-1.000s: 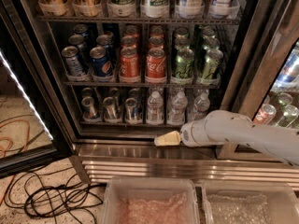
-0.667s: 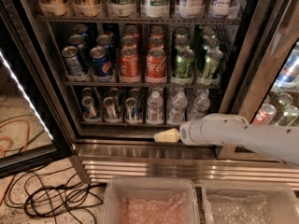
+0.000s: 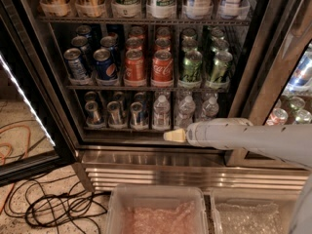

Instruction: Pick water bottle from bottom shelf of fridge

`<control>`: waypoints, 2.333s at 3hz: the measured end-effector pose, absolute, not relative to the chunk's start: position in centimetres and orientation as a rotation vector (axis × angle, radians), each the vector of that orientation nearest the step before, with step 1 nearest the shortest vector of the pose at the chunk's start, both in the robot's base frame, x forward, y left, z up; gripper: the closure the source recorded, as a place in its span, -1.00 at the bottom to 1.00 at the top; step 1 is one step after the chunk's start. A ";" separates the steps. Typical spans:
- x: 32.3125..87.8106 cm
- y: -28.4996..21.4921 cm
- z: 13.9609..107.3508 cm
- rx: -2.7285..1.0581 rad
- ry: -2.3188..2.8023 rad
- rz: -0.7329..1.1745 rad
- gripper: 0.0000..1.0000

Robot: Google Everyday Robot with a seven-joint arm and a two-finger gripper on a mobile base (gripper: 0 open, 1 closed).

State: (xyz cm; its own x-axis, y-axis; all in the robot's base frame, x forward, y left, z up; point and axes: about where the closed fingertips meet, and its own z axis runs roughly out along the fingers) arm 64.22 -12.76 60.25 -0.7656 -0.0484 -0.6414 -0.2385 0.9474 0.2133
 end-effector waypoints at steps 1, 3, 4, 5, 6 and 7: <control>65.8 -13.0 60.2 -0.165 2.406 0.359 -0.82; 68.4 -13.8 61.0 -0.124 2.358 0.328 -0.68; 69.2 -14.0 61.5 -0.117 2.338 0.320 -0.60; 69.8 -14.2 61.8 -0.112 2.324 0.308 -0.36; 70.0 -14.2 61.9 -0.112 2.318 0.306 -0.38; 70.2 -14.2 61.9 -0.110 2.316 0.306 -0.44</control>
Offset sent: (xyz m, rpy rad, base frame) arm 0.0490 -0.0118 0.0085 -0.0005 -0.0788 -0.0867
